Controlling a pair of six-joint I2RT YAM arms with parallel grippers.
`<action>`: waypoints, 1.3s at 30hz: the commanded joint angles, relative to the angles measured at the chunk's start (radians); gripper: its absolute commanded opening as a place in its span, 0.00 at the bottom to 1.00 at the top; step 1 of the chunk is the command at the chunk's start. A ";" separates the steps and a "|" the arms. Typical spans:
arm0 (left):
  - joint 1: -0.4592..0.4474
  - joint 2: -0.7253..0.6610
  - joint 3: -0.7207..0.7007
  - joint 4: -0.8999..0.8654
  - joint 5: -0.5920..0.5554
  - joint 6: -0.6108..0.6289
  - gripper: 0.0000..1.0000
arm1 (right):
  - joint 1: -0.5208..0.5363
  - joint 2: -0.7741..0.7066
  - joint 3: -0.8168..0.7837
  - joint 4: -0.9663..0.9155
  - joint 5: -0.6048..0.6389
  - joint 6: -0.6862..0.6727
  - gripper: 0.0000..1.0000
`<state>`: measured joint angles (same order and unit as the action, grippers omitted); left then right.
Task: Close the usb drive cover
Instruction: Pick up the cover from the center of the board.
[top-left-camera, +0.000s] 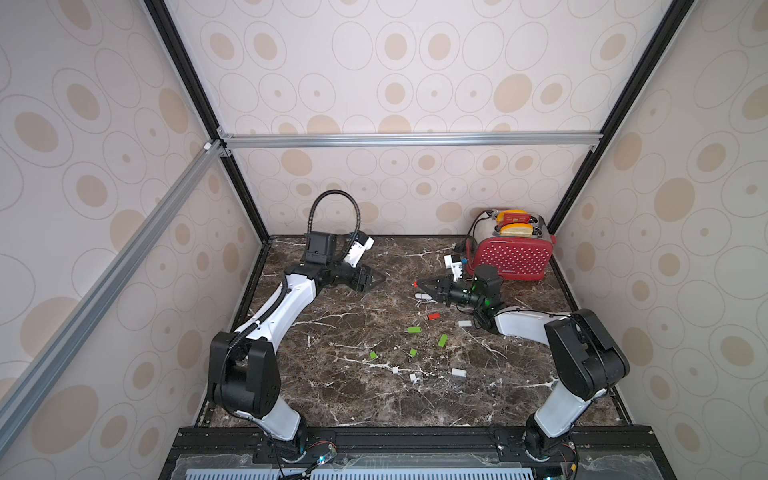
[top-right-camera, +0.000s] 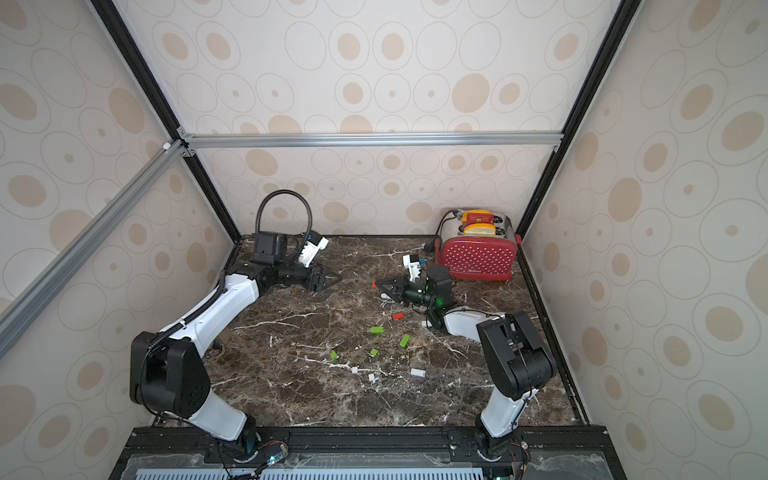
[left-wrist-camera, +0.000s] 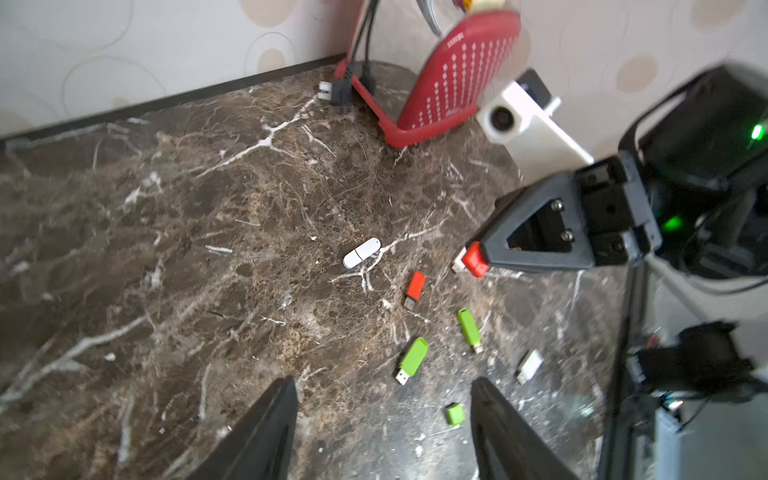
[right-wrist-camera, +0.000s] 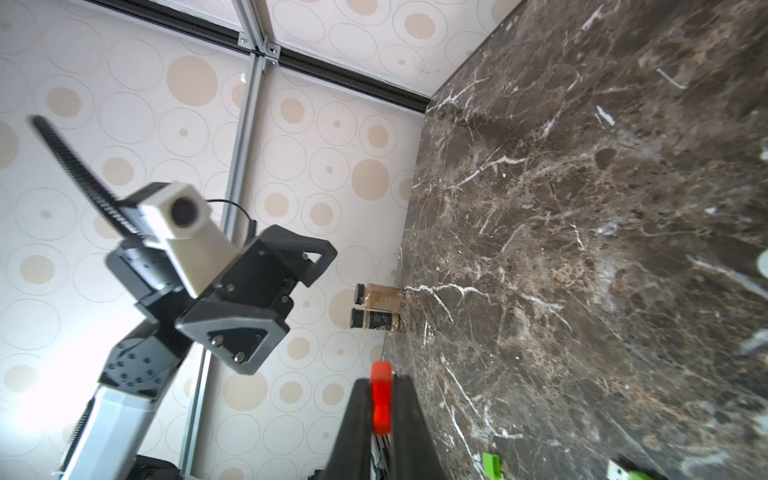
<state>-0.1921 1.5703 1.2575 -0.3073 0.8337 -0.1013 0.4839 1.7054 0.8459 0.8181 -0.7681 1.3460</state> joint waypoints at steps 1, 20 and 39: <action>0.025 -0.020 -0.056 0.299 0.170 -0.435 0.68 | 0.015 -0.021 0.020 0.090 0.031 0.082 0.07; -0.040 0.067 -0.084 0.480 0.314 -0.688 0.50 | 0.098 0.011 0.098 0.130 0.067 0.104 0.05; -0.080 0.079 -0.054 0.514 0.346 -0.737 0.33 | 0.127 0.051 0.132 0.159 0.058 0.126 0.04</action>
<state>-0.2676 1.6562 1.1599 0.1711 1.1603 -0.8234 0.6010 1.7378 0.9550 0.9367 -0.7013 1.4666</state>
